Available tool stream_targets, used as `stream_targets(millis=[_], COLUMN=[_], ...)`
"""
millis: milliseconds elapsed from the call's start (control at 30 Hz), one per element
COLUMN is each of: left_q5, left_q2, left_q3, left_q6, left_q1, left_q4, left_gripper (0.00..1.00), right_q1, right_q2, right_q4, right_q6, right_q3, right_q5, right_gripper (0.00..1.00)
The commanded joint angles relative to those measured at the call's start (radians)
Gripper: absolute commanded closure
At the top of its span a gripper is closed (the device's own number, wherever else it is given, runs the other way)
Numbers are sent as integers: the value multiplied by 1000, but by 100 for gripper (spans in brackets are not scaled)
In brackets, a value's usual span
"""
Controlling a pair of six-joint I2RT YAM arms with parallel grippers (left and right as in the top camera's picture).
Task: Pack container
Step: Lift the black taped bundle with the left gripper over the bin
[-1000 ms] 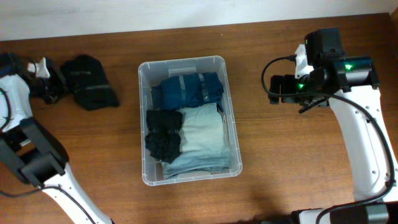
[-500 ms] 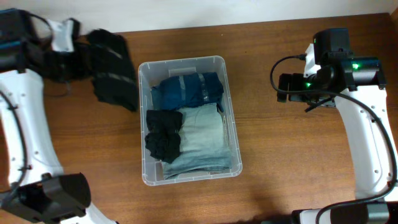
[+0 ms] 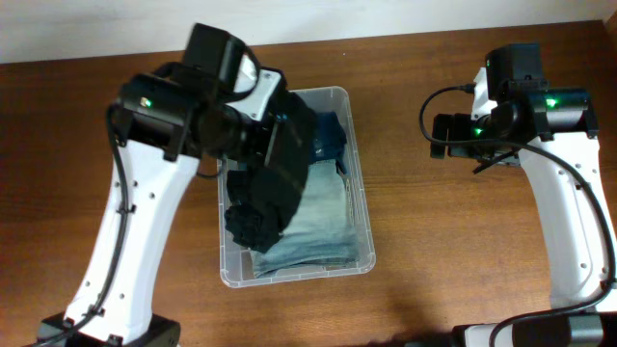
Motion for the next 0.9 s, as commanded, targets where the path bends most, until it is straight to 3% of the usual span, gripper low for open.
stream_targets(millis=[0,233,600,667,767,867], left_q5=[-171,-317,-241,-274,-466,-541], left_q2=[-46,-58,-109,-109,-111,-133], left_q3=[-24,-242,-613,-644,-663,-663], left_q6=[-191,-393,-444,-481,-562,-565], left_q1=[-126,-291,-315,-311,-289,-259], left_q4=[24,165,449,443,337,297], left_gripper=[99,99,100,99,99,100], right_q1=[-7,-6,-6,-6,-6,-6], right_q2=[7,7,7,7,7,7], right_q4=[0,-1,-4,-6,-8,-7], right_q6=[7,8,8,8,8,8], right_q3=[1,1,1,1,1,1], right_q5=[12,11,11,11,11,11], right_gripper=[1,1,1,1,1,2])
